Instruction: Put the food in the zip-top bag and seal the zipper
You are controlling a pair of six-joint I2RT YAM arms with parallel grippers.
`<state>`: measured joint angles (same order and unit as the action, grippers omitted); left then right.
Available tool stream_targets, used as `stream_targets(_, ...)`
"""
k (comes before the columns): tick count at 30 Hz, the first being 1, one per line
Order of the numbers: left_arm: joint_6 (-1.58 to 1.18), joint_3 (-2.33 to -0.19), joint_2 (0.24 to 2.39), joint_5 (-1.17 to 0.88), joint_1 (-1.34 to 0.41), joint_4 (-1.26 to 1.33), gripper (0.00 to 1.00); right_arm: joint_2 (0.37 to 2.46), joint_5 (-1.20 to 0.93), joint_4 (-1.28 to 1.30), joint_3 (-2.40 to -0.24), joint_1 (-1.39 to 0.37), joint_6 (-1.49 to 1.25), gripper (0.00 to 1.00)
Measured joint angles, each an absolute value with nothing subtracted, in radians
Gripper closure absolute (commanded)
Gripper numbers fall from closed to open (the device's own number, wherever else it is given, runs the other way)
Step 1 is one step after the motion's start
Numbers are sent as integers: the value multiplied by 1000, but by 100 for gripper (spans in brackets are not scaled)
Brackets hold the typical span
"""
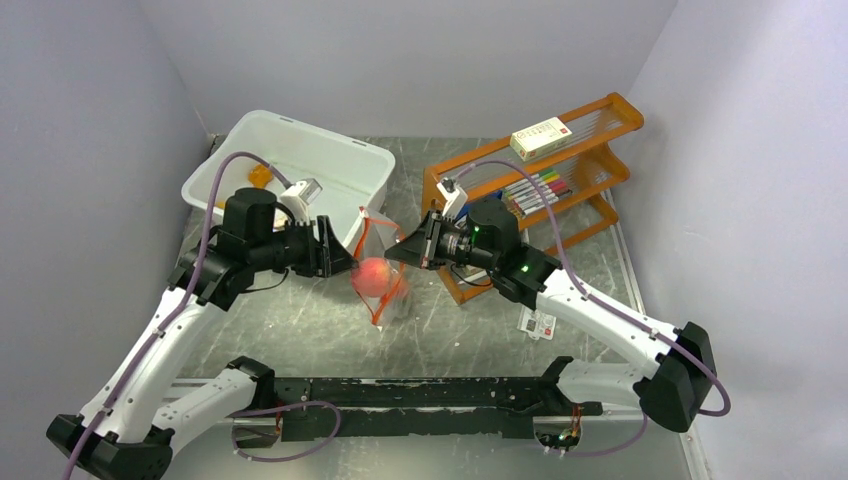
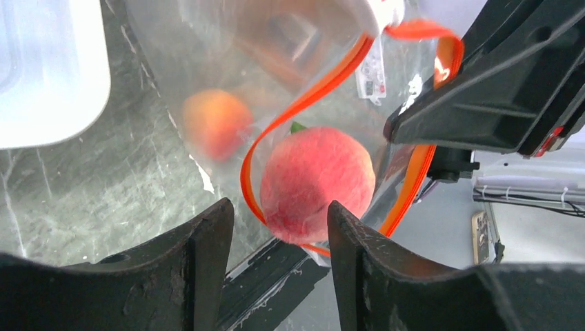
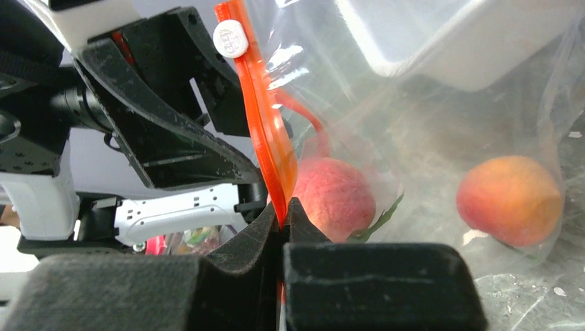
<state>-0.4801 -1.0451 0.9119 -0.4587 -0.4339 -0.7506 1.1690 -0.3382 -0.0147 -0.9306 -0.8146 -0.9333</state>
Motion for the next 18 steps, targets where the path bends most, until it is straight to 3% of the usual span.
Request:
stream_targets(2,-490,-1044,909,-458,-434,-730,50,1168,-363,-21,-926,-815,-928,100)
stream_targets(6,-502,-1028,907,-457,-434,-665,41,1168,-408,-39,-926,-814,-920,100)
stream_targets(11,-502,-949,921,-525,-434,-546,39,1168,-456,-67,-923,-814,-919,100)
stream_targets(16,-504,-861,954,-556,-434,-464,41,1168,-493,-101,-911,-814,-923,100)
stream_targets(18,-503,-850,960,-562,-434,-444,46,1168,-503,-107,-906,-814,-925,100)
